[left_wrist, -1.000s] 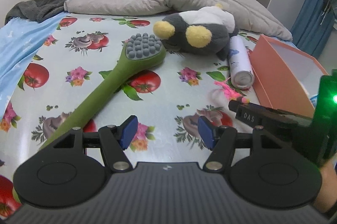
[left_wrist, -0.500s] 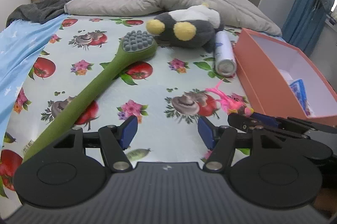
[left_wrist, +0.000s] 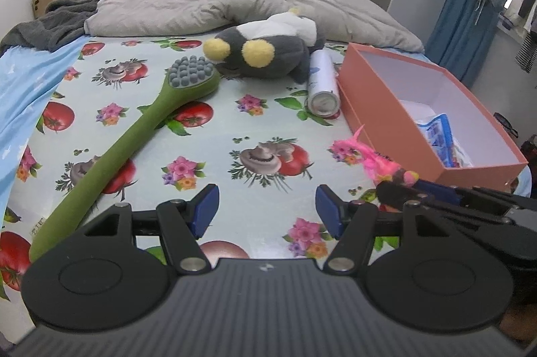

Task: Organize soft objects
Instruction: 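Lift the toy ball with the right gripper and carry it over the pink box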

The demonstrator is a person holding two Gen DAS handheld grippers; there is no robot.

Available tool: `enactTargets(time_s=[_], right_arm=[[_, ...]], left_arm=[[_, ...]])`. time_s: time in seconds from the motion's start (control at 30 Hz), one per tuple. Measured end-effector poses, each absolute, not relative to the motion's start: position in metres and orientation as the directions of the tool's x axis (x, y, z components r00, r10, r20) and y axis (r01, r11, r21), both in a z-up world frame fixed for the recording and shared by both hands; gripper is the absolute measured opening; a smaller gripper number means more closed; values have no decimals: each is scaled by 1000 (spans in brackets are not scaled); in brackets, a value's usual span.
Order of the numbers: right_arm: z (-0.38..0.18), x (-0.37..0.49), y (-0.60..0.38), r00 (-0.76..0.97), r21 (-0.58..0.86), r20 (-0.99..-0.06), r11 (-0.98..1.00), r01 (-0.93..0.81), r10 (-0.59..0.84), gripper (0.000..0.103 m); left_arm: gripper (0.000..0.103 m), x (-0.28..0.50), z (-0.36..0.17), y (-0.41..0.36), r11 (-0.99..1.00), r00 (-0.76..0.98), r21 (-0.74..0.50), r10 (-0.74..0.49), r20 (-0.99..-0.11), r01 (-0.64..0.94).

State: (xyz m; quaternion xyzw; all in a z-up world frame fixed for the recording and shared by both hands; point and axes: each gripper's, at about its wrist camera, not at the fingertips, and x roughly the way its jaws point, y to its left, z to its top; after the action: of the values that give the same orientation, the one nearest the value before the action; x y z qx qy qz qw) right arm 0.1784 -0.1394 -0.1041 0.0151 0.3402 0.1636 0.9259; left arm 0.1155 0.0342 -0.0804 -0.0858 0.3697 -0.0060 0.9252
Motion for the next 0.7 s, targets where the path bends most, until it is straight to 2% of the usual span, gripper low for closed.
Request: enactTargets(time_s=[0.7], right_arm=[[-26,190,-220,841,131,-501,979,-159,204,31]], left_arm=[[73,147,-3,-44,976,771,-171,-209,-601,132]])
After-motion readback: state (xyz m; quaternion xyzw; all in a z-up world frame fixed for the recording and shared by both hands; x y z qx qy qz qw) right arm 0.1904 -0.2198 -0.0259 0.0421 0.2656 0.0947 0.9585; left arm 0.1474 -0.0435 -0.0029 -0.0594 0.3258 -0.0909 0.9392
